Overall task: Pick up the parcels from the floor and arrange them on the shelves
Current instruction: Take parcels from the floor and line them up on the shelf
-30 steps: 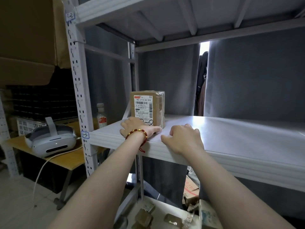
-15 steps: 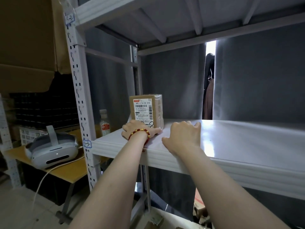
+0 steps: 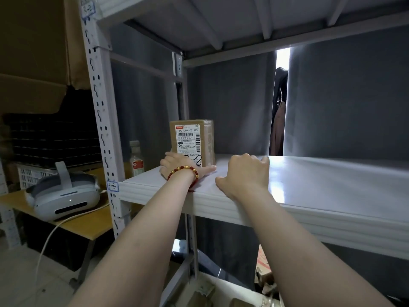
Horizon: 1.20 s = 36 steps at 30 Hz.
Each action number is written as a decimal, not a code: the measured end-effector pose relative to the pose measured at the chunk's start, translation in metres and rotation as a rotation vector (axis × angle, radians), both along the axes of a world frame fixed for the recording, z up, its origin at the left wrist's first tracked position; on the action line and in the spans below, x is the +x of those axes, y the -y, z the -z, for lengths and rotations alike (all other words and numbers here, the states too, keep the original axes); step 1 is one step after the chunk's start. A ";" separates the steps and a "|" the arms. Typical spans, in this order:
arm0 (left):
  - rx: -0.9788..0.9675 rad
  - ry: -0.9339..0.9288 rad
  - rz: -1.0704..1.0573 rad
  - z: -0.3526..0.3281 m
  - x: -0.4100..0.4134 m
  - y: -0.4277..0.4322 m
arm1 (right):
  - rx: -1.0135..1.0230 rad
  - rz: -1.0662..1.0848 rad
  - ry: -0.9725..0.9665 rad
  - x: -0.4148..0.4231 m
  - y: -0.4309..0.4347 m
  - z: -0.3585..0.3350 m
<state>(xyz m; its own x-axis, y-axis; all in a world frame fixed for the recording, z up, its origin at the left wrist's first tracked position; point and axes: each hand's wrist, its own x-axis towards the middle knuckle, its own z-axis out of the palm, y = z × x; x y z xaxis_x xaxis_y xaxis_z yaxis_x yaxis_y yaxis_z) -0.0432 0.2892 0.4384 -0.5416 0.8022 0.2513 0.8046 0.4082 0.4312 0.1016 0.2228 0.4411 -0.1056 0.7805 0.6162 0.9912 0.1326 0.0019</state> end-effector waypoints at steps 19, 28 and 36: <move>0.543 -0.078 0.301 0.128 0.002 0.137 | 0.490 -0.471 -0.065 -0.033 0.053 0.109; 0.054 -0.170 0.249 0.286 -0.041 0.194 | -0.063 -0.480 -0.283 -0.082 0.108 0.277; -0.269 -0.154 0.162 0.378 -0.057 0.239 | -0.502 -0.302 -0.445 -0.107 0.159 0.376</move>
<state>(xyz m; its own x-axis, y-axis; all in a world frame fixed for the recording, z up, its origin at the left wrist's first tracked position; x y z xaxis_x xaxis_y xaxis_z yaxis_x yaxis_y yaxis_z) -0.0999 0.0507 0.0601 -0.3737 0.9233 0.0885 0.9157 0.3520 0.1940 -0.0052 0.0637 0.0653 -0.1842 0.9563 0.2270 0.8039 0.2795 -0.5250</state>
